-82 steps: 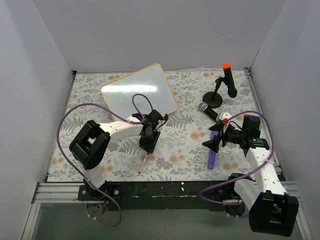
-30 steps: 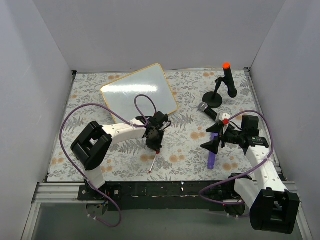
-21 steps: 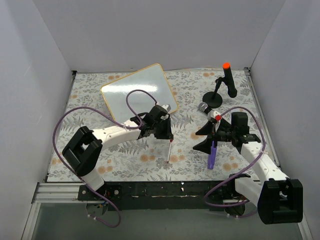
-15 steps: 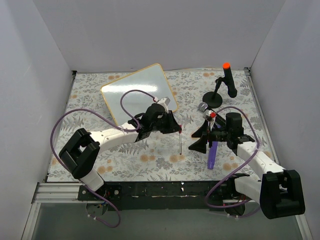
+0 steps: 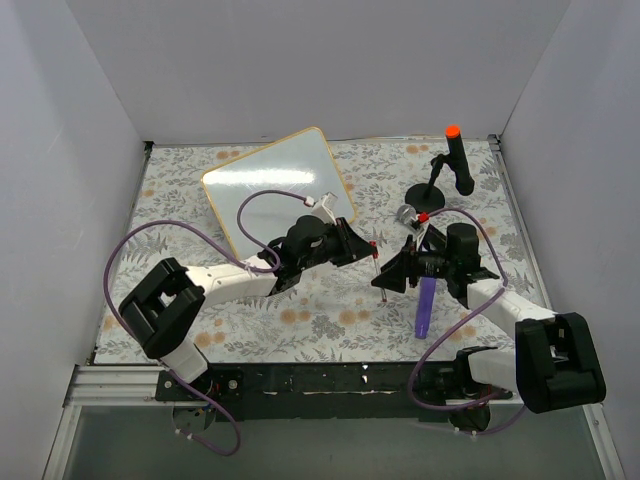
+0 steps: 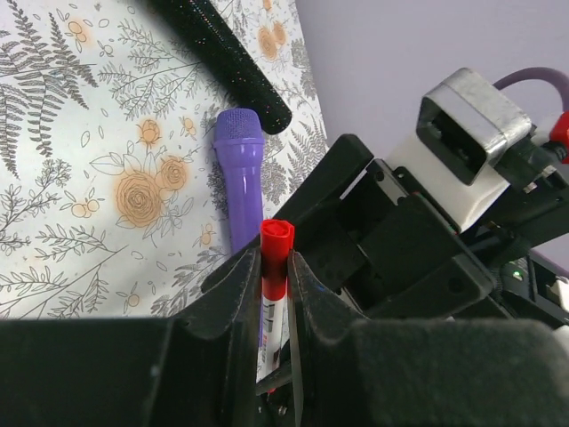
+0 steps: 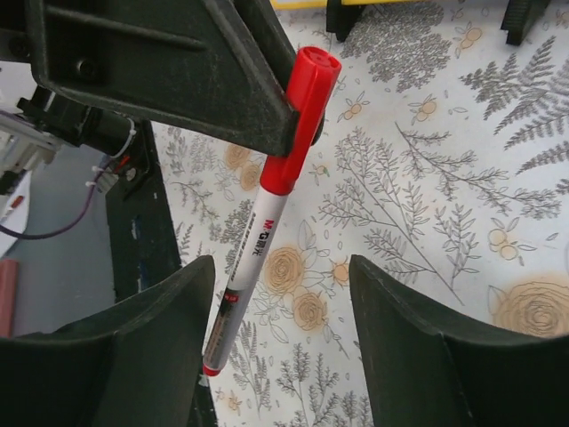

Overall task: Write a sentence on the whiteboard
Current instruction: Open the whiteboard marker at the center of the board.

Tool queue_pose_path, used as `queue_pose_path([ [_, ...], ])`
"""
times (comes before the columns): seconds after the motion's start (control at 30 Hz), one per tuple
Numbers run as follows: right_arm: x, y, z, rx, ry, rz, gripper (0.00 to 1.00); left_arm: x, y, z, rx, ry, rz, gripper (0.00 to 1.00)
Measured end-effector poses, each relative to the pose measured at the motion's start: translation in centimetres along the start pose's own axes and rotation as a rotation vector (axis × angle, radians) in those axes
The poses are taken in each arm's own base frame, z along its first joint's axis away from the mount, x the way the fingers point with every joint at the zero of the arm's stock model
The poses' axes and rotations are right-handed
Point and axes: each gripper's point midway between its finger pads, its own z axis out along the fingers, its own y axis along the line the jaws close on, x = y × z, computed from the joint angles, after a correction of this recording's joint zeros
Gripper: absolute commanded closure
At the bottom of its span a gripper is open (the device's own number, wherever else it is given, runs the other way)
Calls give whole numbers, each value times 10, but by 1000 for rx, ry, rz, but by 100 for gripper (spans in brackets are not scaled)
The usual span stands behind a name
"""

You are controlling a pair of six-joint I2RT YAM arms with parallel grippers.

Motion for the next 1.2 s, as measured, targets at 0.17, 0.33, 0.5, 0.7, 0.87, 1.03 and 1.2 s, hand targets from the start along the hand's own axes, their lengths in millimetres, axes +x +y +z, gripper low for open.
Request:
queue_pose_path([
  [0.17,4,8,6,-54,19,38,95,-3,-4,0,24,-27,-6,100],
  [0.33,9,7,5,-66,40,52,99,-2,-4,-5,52,-52,28,40],
  [0.5,2,13,4,-124,81,-103,99,-5,-2,-28,67,-70,132,2],
  [0.7,-7,18,0,-163,141,-347,99,-35,-39,-85,271,-62,323,2],
  [0.87,18,31,-2,-244,228,-423,99,-12,-46,-100,404,112,445,2],
  [1.03,38,39,-5,-295,285,-426,99,26,-37,-93,424,297,475,12],
  [1.2,43,41,-6,-311,299,-433,99,49,-38,-76,416,405,521,29],
])
